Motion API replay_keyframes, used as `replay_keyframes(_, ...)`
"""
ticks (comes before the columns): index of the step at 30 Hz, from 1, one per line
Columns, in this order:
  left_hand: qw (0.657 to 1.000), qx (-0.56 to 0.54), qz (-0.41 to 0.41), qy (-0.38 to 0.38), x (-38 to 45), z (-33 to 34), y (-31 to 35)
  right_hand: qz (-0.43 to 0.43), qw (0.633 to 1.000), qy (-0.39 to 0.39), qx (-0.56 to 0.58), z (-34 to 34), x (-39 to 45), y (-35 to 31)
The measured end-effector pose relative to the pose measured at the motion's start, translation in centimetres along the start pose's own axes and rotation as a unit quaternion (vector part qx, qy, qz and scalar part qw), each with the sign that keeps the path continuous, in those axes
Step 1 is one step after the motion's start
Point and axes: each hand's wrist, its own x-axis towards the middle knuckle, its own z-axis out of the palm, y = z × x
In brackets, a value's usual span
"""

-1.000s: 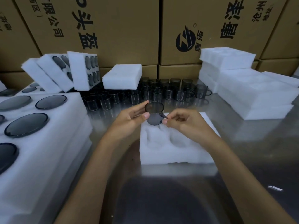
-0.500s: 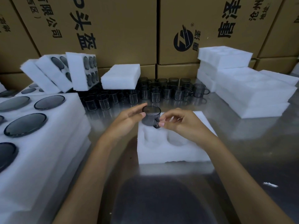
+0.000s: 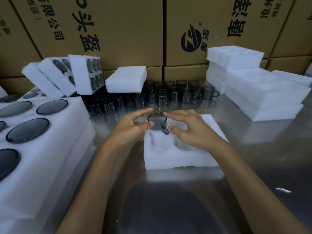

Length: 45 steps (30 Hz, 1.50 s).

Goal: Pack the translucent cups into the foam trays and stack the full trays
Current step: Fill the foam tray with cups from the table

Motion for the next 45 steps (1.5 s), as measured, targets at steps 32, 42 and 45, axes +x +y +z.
replay_keyframes(32, 0.956, 0.126, -0.079, 0.254, 14.0, 0.4, -8.6, 0.091, 0.991, 0.060, 0.081, -0.1, 2.0, 1.3)
replay_keyframes(42, 0.943, -0.147, -0.026, 0.298, 10.4, 0.8, -7.4, 0.082, 0.987, 0.055, 0.124, -0.4, 2.1, 1.4)
replay_keyframes(45, 0.929, -0.244, -0.001, 0.279, 8.7, 0.5, -5.0, 0.070, 0.971, 0.085, 0.211, -1.3, 2.3, 1.4)
